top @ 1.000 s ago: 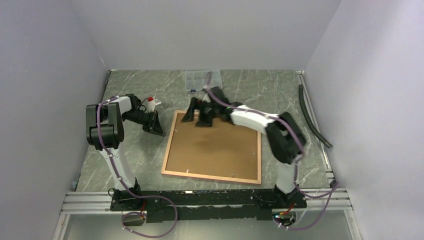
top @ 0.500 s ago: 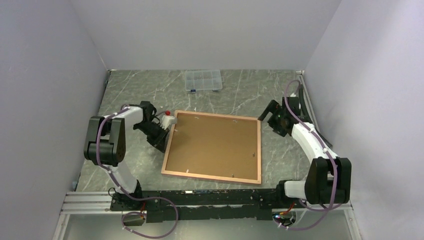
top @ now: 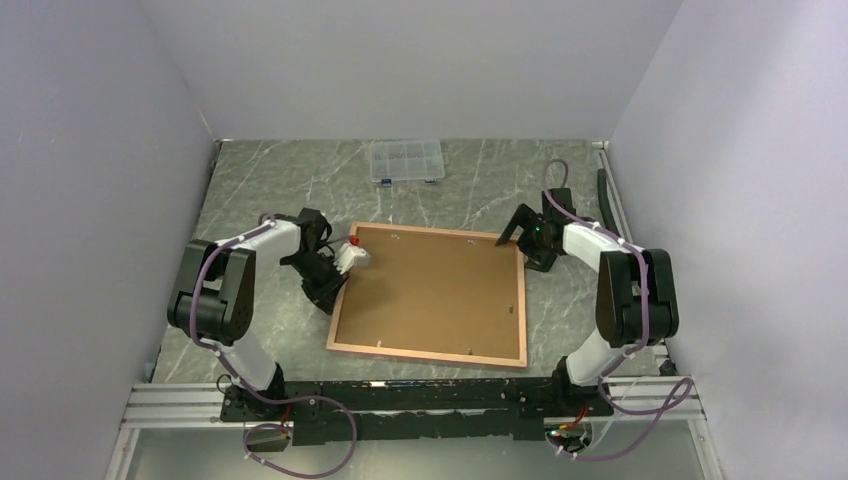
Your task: Put the photo into the frame
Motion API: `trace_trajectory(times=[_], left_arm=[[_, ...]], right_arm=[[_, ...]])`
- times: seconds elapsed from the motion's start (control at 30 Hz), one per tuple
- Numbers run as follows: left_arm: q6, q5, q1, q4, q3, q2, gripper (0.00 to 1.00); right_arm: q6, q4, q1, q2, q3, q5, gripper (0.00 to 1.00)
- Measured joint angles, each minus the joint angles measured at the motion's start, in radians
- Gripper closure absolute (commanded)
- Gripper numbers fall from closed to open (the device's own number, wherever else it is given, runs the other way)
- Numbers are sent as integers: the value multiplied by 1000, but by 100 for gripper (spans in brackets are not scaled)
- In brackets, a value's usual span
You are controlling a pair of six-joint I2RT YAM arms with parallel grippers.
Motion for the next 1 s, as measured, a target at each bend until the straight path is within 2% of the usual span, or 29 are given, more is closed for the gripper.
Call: trace_trajectory(times=[0.13, 0.43, 0.53, 0.7, 0.8, 0.9, 1.0], left_arm=[[11, -14, -32, -23, -6, -4, 84], [33, -37, -159, -151, -23, -10, 83], [34, -22, -217, -208, -22, -10, 80], [54, 42, -267, -266, 19, -8, 64], [74, 74, -267, -286, 95, -6, 60], [99, 99, -234, -338, 196, -6, 59], [115, 128, -140, -395, 334, 10, 62]], right_arm=[[1, 34, 48, 84, 78, -16, 0], [-11, 56, 216, 417, 506, 19, 0], [-7, 65, 268, 456, 565, 38, 0], [4, -8, 284, 455, 595, 44, 0], [8, -72, 280, 425, 598, 73, 0], [24, -101, 267, 303, 513, 124, 0], [42, -134, 232, 110, 373, 164, 0]])
